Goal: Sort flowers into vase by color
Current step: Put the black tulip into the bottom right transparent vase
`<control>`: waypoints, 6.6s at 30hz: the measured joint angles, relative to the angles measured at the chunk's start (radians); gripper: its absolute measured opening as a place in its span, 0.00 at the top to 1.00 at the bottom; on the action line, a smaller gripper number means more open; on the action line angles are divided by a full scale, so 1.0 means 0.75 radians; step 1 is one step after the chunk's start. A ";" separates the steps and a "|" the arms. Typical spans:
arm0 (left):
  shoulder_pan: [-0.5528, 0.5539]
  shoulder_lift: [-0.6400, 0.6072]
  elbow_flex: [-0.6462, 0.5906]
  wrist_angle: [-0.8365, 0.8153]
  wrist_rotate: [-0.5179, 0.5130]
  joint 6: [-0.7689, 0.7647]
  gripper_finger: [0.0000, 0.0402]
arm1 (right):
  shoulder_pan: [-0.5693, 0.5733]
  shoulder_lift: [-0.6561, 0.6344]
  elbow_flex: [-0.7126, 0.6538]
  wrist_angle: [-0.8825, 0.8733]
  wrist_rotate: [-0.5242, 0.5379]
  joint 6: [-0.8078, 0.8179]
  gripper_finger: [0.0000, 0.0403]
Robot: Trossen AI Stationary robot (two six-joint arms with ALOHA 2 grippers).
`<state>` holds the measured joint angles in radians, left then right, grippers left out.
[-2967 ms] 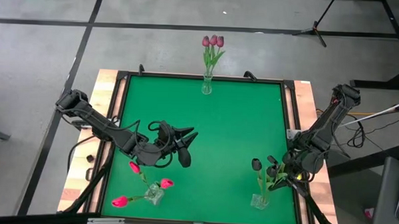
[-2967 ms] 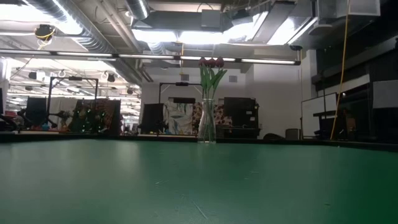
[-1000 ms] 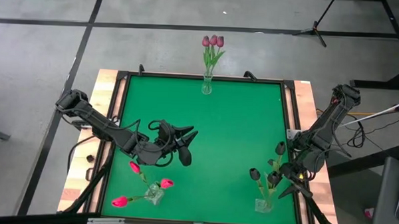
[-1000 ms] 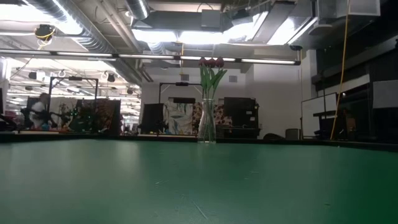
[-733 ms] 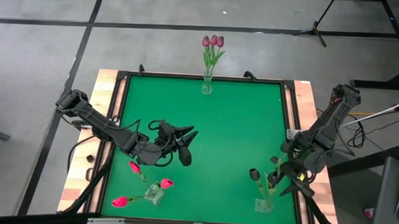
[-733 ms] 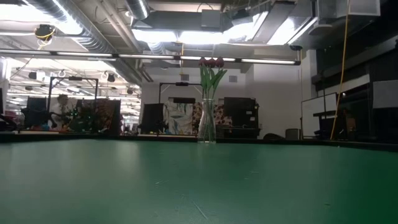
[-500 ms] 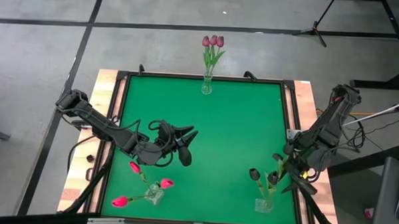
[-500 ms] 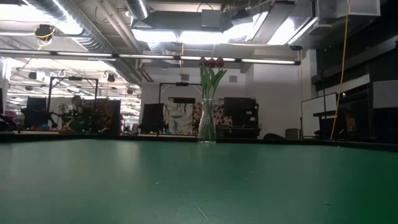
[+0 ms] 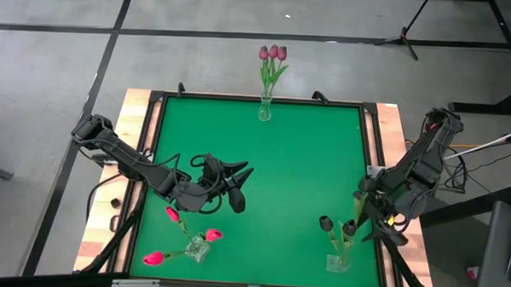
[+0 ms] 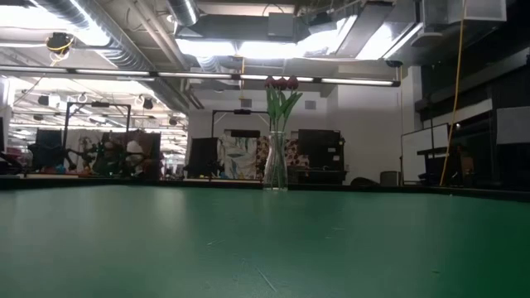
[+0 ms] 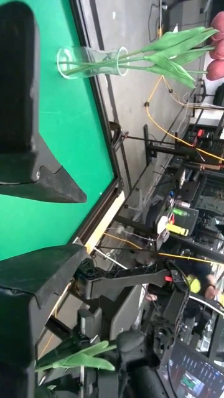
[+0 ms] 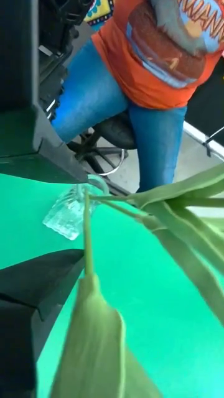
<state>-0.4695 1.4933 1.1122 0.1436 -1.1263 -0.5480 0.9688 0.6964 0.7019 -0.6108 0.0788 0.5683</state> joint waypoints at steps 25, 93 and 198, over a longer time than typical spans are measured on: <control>0.000 0.000 0.000 -0.001 0.001 -0.001 0.71 | 0.000 -0.012 0.413 -0.844 0.284 0.134 0.54; 0.283 0.265 0.002 0.234 0.402 -0.104 0.71 | -0.001 0.061 0.560 -0.871 1.044 -0.031 0.54; 0.262 0.264 -0.001 0.198 0.401 -0.105 0.71 | -0.001 -0.092 -0.208 0.518 0.284 -0.216 0.54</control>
<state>-0.2733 1.6917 1.1118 0.2922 -0.8253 -0.6266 0.9680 0.6275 0.5457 -0.2227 0.2916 0.4062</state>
